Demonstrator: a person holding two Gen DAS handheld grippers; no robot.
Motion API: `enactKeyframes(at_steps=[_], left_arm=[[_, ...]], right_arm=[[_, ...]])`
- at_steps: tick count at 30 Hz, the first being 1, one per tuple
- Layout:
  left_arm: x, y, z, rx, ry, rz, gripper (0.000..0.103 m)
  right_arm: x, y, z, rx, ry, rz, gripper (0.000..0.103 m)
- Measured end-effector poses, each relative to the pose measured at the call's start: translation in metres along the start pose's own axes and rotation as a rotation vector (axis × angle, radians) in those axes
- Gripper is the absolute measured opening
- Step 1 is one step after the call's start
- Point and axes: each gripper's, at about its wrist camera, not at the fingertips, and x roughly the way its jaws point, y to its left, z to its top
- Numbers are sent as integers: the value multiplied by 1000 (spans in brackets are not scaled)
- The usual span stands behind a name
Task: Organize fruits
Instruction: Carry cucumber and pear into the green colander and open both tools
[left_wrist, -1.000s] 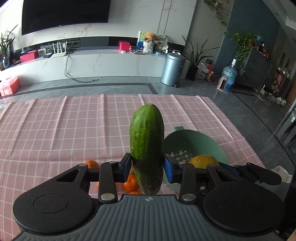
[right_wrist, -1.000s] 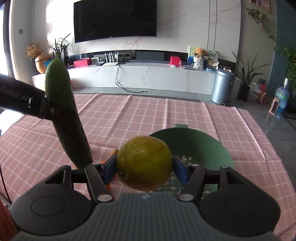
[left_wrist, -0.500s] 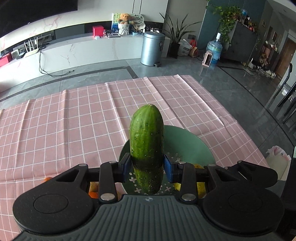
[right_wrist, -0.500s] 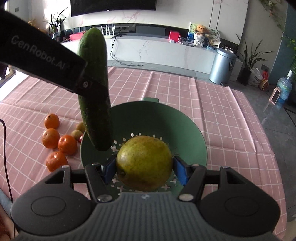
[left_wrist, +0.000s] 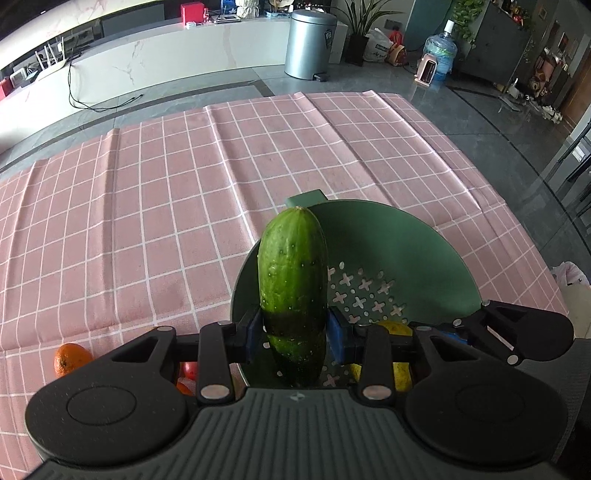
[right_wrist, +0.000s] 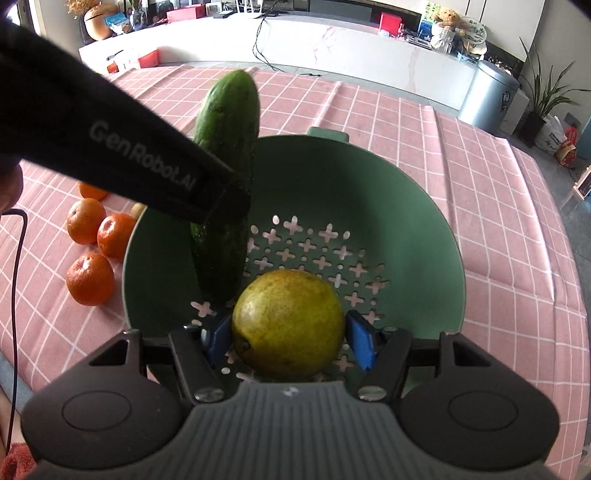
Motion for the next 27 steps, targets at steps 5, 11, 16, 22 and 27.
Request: enactKeyframes(at_steps=[5,11,16,22,27], left_arm=[[7,-3,5,17,-6,3,42],[12,0,9,11,-9,3,43],[14,4,7,16,-3,0,48],[2,0,1,53,-29,7,49],[-20,2,-5,53,-64,-10,52]], right_arm=[[2,-2,-1,34,16,48,61],[5,-6,-1,88,42,87,62],[4,-5,1,110,60,96,61],[3,-3,6,137,77,83,62],[-6,2,12,130,22,62,88]])
